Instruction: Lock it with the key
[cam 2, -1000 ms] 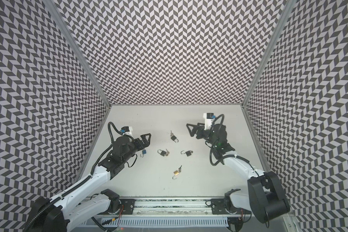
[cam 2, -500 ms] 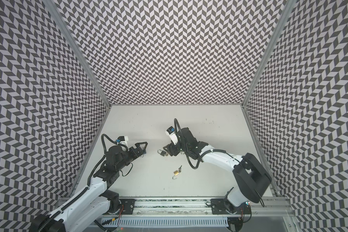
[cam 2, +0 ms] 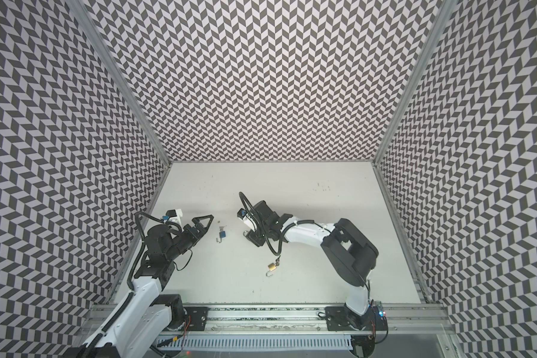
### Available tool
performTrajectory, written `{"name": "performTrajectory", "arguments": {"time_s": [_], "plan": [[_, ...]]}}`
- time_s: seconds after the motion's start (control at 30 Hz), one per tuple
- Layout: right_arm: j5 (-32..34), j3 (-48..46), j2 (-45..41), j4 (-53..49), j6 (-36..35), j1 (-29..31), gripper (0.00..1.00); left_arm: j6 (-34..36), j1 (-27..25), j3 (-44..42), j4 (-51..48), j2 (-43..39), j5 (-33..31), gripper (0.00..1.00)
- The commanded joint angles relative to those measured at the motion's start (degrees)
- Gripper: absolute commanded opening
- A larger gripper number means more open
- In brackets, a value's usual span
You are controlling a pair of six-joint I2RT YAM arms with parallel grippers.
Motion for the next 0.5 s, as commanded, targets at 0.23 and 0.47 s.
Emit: {"name": "performTrajectory", "arguments": {"time_s": [0.23,0.47], "plan": [[2.0,6.3,5.5,-2.0,-3.0,2.2,0.62,1.6,2.1,-0.6,1.2,0.3,3.8,1.0],[2.0,7.1,7.1,-2.7,-2.9,2.3,0.61,2.2,2.4,-0.3,0.7,0.3,4.3,0.99]]}}
